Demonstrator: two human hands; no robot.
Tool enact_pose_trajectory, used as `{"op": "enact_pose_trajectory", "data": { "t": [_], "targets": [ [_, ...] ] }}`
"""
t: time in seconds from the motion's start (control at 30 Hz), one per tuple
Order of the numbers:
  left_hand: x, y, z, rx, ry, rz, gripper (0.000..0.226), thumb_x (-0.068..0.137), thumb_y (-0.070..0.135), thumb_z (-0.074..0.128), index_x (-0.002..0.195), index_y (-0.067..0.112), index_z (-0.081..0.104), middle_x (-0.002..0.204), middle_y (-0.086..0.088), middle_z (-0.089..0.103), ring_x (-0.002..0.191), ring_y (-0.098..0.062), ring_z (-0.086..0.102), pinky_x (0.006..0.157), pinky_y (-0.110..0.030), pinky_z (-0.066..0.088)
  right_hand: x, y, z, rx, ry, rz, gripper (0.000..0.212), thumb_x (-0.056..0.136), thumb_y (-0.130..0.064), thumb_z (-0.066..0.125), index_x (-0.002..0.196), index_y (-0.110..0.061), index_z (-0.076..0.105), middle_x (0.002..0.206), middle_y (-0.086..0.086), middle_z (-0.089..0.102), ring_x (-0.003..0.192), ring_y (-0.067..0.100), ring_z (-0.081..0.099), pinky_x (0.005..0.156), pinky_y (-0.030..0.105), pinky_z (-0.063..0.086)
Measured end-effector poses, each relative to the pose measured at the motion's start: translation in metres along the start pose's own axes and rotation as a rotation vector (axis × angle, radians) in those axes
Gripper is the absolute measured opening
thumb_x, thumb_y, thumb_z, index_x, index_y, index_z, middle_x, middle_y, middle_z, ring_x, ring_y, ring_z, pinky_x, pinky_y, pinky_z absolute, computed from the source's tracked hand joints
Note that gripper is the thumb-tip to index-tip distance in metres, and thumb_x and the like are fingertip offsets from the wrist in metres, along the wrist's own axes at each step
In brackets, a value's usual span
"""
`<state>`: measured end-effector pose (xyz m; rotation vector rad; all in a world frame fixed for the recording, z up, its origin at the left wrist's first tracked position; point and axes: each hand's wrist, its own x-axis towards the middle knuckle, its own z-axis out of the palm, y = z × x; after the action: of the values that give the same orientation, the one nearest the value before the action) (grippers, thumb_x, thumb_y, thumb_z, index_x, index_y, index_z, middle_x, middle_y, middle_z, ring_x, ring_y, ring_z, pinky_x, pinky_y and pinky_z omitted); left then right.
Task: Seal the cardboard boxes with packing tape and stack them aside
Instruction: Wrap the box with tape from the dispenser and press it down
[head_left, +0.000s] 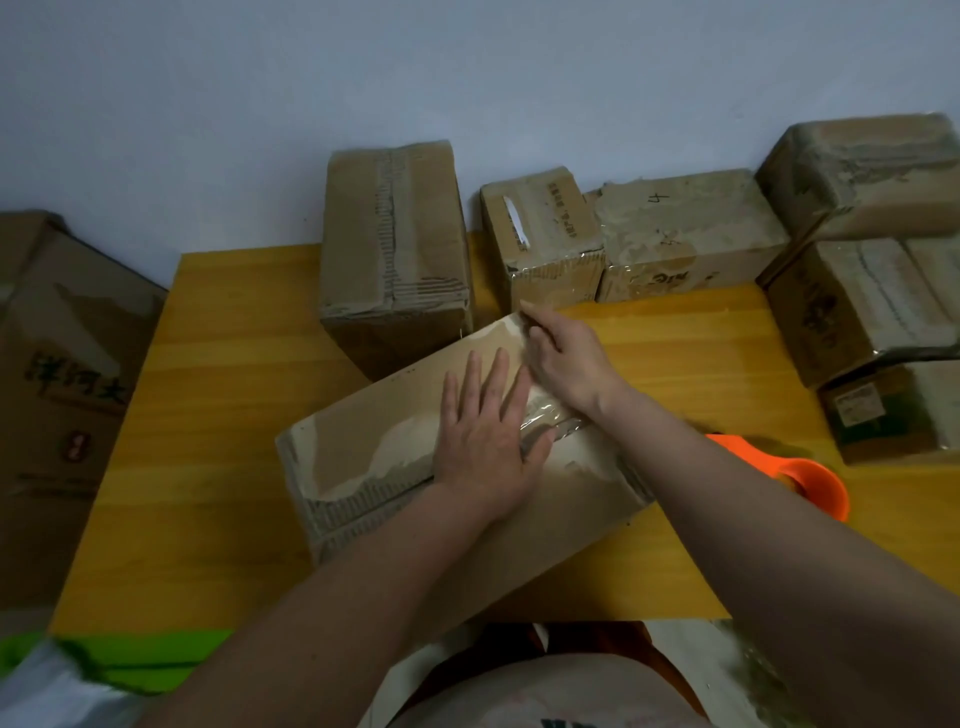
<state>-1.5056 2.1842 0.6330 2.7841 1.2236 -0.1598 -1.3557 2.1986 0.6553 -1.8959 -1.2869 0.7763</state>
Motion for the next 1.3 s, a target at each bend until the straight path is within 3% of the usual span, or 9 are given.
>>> {"op": "enact_pose_trajectory", "data": {
  "t": [0.27, 0.37, 0.57, 0.7, 0.87, 1.0, 1.1, 1.17, 1.3],
  "targets": [
    [0.002, -0.001, 0.000, -0.028, -0.001, 0.006, 0.078, 0.090, 0.064, 0.003, 0.155, 0.023, 0.000, 0.163, -0.006, -0.011, 0.147, -0.029, -0.022, 0.118, -0.052, -0.009, 0.039, 0.006, -0.004, 0.109, -0.178, 0.123, 0.043, 0.087, -0.021, 0.068, 0.128, -0.013, 0.058, 0.130, 0.008, 0.054, 0.121, 0.021, 0.051, 0.105, 0.029, 0.038],
    [0.002, 0.000, 0.002, -0.052, 0.023, -0.007, 0.077, 0.091, 0.063, 0.005, 0.156, 0.022, 0.005, 0.163, -0.006, -0.006, 0.148, -0.029, -0.018, 0.118, -0.053, -0.007, 0.042, 0.007, -0.003, 0.163, -0.270, 0.200, 0.040, 0.093, -0.030, 0.059, 0.131, -0.018, 0.052, 0.130, 0.008, 0.052, 0.121, 0.022, 0.050, 0.102, 0.032, 0.041],
    [0.002, 0.001, 0.004, -0.027, 0.010, -0.023, 0.076, 0.089, 0.062, 0.002, 0.156, 0.023, 0.002, 0.163, -0.006, -0.011, 0.147, -0.028, -0.022, 0.118, -0.053, -0.008, 0.012, 0.015, -0.010, 0.065, -0.313, 0.169, 0.054, 0.103, -0.032, 0.033, 0.153, -0.019, 0.015, 0.156, 0.001, 0.025, 0.143, 0.018, 0.023, 0.107, 0.020, 0.018],
    [0.001, 0.002, 0.003, 0.004, -0.002, -0.035, 0.075, 0.089, 0.061, -0.001, 0.155, 0.025, -0.005, 0.162, -0.005, -0.016, 0.145, -0.028, -0.026, 0.118, -0.052, -0.009, -0.028, 0.032, -0.015, 0.061, -0.287, 0.212, 0.047, 0.103, -0.035, 0.033, 0.145, -0.014, 0.032, 0.132, 0.005, 0.051, 0.121, 0.020, 0.049, 0.088, 0.024, 0.036],
    [0.002, 0.001, 0.002, 0.031, -0.008, -0.023, 0.071, 0.093, 0.061, 0.002, 0.154, 0.026, -0.011, 0.160, -0.004, -0.023, 0.144, -0.028, -0.028, 0.118, -0.052, -0.009, -0.092, 0.049, -0.028, 0.048, -0.237, 0.232, 0.041, 0.101, -0.035, 0.036, 0.137, -0.015, 0.042, 0.121, 0.000, 0.055, 0.113, 0.016, 0.052, 0.087, 0.026, 0.040],
    [0.001, 0.002, 0.001, 0.033, -0.020, -0.031, 0.071, 0.094, 0.061, 0.008, 0.154, 0.027, -0.011, 0.161, -0.004, -0.022, 0.144, -0.028, -0.028, 0.118, -0.051, -0.010, -0.129, 0.048, -0.012, 0.237, 0.111, 0.314, 0.029, 0.100, -0.034, 0.043, 0.101, -0.015, 0.065, 0.086, -0.003, 0.065, 0.077, 0.009, 0.057, 0.061, 0.017, 0.043],
    [0.002, 0.000, -0.005, 0.022, -0.026, -0.002, 0.071, 0.095, 0.064, 0.011, 0.154, 0.029, -0.006, 0.162, -0.003, -0.016, 0.147, -0.028, -0.020, 0.119, -0.051, -0.007, -0.131, 0.041, 0.006, 0.331, 0.490, 0.430, 0.042, 0.100, -0.032, 0.044, 0.070, -0.005, 0.059, 0.067, 0.002, 0.055, 0.067, 0.014, 0.048, 0.060, 0.030, 0.036],
    [0.005, -0.011, -0.013, -0.019, -0.007, -0.039, 0.072, 0.094, 0.065, 0.018, 0.155, 0.029, 0.004, 0.163, -0.002, -0.003, 0.149, -0.028, -0.006, 0.120, -0.051, -0.001, -0.130, 0.041, 0.007, 0.405, 0.575, 0.518, 0.036, 0.097, -0.036, 0.049, 0.092, -0.004, 0.065, 0.091, 0.007, 0.064, 0.088, 0.017, 0.056, 0.075, 0.028, 0.042],
    [0.011, -0.054, -0.019, -0.094, 0.001, -0.482, 0.082, 0.091, 0.069, 0.025, 0.154, 0.018, 0.014, 0.159, -0.014, 0.019, 0.146, -0.034, 0.015, 0.118, -0.056, 0.002, -0.143, 0.040, 0.015, 0.591, 0.507, 0.748, 0.065, 0.085, -0.050, 0.062, 0.132, -0.010, 0.042, 0.126, 0.006, 0.049, 0.115, 0.022, 0.049, 0.102, 0.043, 0.042]
  ]
}}
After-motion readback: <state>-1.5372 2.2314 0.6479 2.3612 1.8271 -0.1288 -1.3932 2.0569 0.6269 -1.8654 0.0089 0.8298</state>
